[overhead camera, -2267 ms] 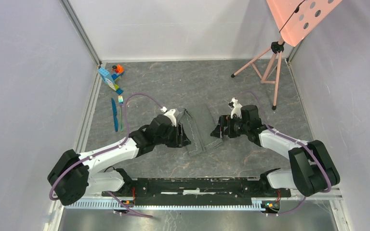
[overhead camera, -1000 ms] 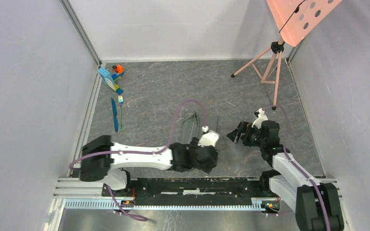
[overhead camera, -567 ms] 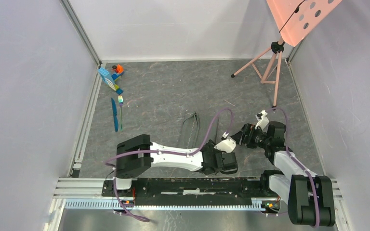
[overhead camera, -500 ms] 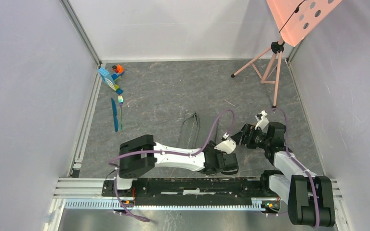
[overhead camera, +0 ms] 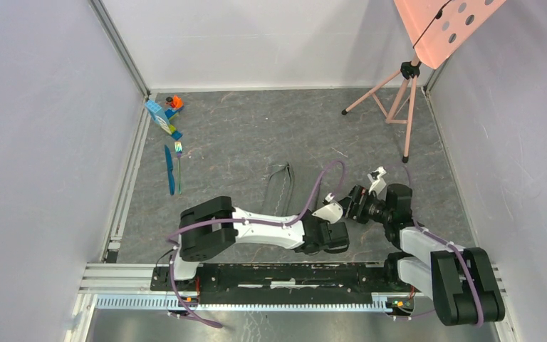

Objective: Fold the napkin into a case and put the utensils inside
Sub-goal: Fold the 2/3-rectangle-folded napkin at the center of the board.

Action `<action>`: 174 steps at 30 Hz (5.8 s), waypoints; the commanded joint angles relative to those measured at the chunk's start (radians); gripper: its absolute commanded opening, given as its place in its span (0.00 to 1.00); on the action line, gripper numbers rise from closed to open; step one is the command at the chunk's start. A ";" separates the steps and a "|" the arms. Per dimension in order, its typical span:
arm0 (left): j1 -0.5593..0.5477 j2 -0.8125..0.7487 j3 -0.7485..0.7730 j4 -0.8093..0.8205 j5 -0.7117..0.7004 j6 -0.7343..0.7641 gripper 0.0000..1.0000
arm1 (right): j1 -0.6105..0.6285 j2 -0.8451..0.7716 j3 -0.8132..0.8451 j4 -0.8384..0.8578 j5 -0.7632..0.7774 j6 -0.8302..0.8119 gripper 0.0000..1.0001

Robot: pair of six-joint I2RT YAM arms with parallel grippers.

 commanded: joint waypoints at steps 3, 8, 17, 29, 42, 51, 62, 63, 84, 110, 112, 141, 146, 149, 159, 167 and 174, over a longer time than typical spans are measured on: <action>0.009 -0.171 -0.036 0.020 -0.043 0.005 0.02 | 0.123 0.076 -0.064 0.361 0.105 0.344 0.98; 0.021 -0.241 -0.069 0.027 -0.029 0.012 0.02 | 0.206 0.118 -0.042 0.419 0.219 0.447 0.98; 0.032 -0.287 -0.110 0.045 -0.016 0.016 0.02 | 0.207 0.124 0.040 0.358 0.292 0.454 0.98; 0.038 -0.316 -0.108 0.057 0.004 0.034 0.02 | 0.362 0.340 0.098 0.454 0.372 0.507 0.98; 0.045 -0.330 -0.122 0.062 0.021 0.033 0.02 | 0.405 0.509 0.144 0.608 0.410 0.551 0.76; 0.050 -0.339 -0.140 0.084 0.060 0.030 0.02 | 0.406 0.538 0.185 0.590 0.449 0.501 0.38; 0.193 -0.553 -0.293 0.219 0.363 -0.047 0.61 | 0.401 0.567 0.462 0.134 0.213 -0.151 0.01; 0.235 -0.598 -0.328 0.246 0.409 -0.060 0.63 | 0.400 0.582 0.493 0.074 0.171 -0.219 0.00; 0.619 -0.468 -0.565 0.927 0.768 -0.289 0.63 | 0.354 0.610 0.864 -0.530 0.281 -0.521 0.00; 0.673 -0.222 -0.628 1.081 0.738 -0.240 0.13 | 0.615 0.581 0.626 0.078 0.594 0.411 0.00; 0.671 -0.251 -0.625 1.062 0.745 -0.222 0.17 | 0.632 0.591 0.623 0.088 0.633 0.446 0.01; 0.746 -0.416 -0.776 1.013 0.727 -0.263 0.29 | 0.791 0.680 0.990 -0.505 1.095 0.014 0.01; 0.745 -0.300 -0.785 1.195 0.808 -0.346 0.18 | 0.838 0.726 1.079 -0.589 1.201 -0.056 0.00; 0.735 -0.268 -0.784 1.272 0.826 -0.391 0.15 | 0.864 0.750 1.107 -0.619 1.261 -0.096 0.00; 0.822 -0.537 -1.031 1.250 0.750 -0.417 0.36 | 0.922 0.810 1.146 -0.642 1.364 -0.274 0.00; 1.054 -0.878 -0.984 0.686 0.731 -0.374 0.48 | 0.988 0.865 1.192 -0.641 1.475 -0.377 0.00; 1.199 -1.067 -0.808 0.284 0.655 -0.341 0.68 | 1.058 1.004 1.319 -0.742 1.608 -0.422 0.00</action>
